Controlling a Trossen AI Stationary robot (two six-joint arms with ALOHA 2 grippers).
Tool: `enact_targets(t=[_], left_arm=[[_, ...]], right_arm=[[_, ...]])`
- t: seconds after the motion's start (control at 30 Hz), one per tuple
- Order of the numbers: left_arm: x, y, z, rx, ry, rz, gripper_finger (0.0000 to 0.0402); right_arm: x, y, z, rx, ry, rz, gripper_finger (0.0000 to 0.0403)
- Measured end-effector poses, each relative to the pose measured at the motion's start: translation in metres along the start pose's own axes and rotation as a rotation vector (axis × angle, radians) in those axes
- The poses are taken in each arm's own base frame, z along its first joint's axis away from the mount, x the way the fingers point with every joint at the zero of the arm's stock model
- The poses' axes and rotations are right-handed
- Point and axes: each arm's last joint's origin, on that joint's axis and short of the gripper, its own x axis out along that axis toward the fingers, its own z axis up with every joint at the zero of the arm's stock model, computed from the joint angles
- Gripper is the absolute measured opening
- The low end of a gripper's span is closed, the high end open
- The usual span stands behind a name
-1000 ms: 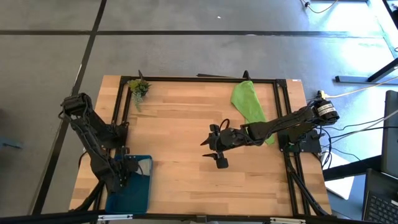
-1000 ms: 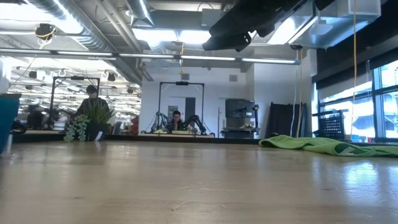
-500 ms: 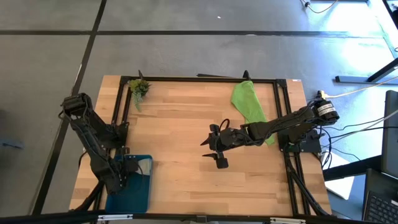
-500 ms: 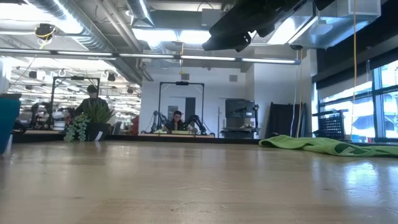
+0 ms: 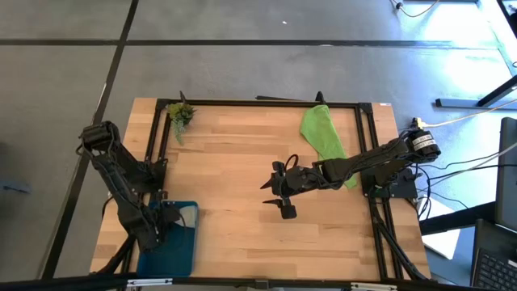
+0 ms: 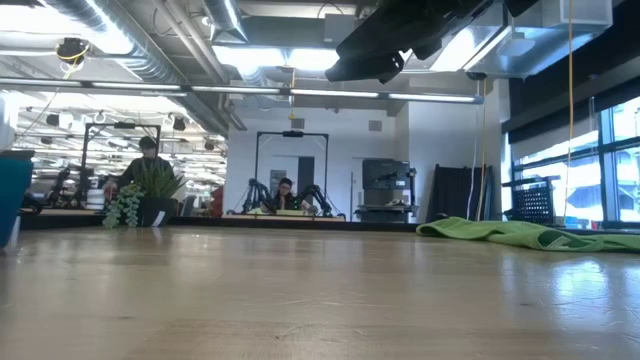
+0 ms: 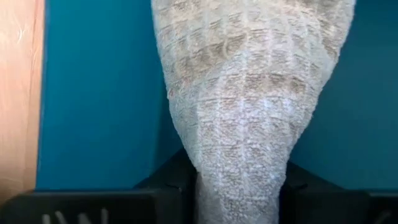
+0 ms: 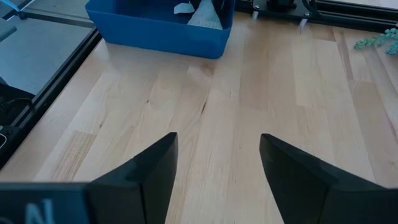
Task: Roll microfiber towels into tight, uniform cylinder then place into a basket
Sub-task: Put the rolled gray towel into the blue bin
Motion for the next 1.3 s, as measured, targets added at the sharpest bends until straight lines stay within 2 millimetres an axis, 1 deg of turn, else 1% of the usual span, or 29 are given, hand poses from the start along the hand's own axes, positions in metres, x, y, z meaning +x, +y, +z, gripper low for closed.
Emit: enact_targets(t=[0.1,0.23,0.57,1.3], left_arm=[[0.0001,-0.0003,0.0001,-0.039,-0.003,-0.003,0.0126],[0.0001,-0.0005,0.0002,-0.042,-0.004,-0.005,0.0131],[-0.0001,-0.0002,0.0002,-0.017,-0.004,-0.002,0.0131],[-0.0003,-0.0002,0.0003,-0.022,-0.004,-0.001,0.0128]], right_arm=[[0.0000,0.0000,0.0000,0.000,0.000,0.000,0.0228],[0.0000,0.0000,0.0000,0.000,0.000,0.000,0.0228],[0.0000,0.0000,0.0000,-0.024,0.000,0.000,0.0228],[0.0000,0.0000,0.0000,-0.023,0.000,0.000,0.0228]])
